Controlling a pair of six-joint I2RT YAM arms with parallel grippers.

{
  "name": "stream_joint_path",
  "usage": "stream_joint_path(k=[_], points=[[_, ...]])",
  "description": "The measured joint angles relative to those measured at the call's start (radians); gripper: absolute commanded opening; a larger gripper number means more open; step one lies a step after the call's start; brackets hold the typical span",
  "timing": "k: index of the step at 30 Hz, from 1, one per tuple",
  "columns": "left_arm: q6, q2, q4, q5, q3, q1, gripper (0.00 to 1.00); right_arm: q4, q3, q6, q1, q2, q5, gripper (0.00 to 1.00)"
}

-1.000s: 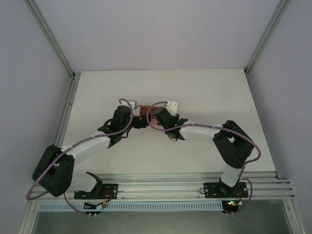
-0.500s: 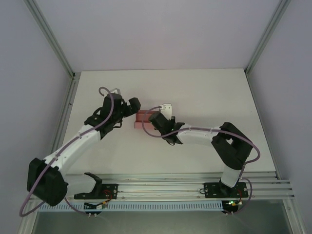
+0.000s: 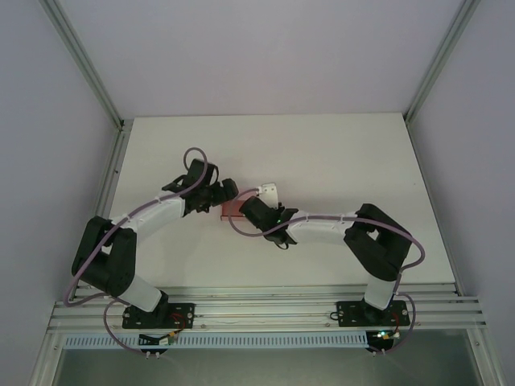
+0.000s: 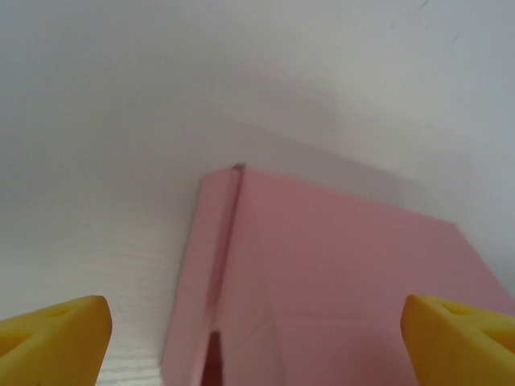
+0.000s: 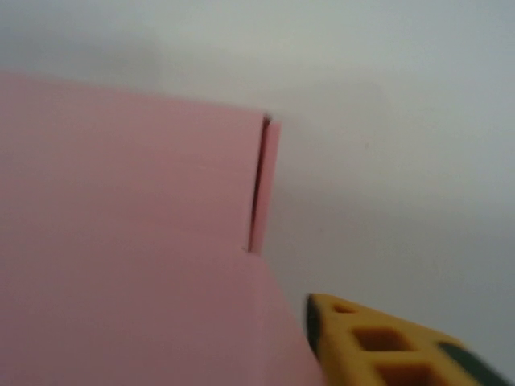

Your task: Assemble paper box

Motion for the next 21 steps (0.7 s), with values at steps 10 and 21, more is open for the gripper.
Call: stream_joint_path(k=[10,21], points=[[0.000,-0.051,0.111,0.055,-0.155,0.000,0.85,-0.119,-0.039,-0.020,0.004,-0.126,-0.268,0.80],[0.048,-0.051,0.150,0.058,-0.173,-0.002,0.69,-0.129,-0.067,-0.132,-0.095,-0.321,-0.459,0.99]])
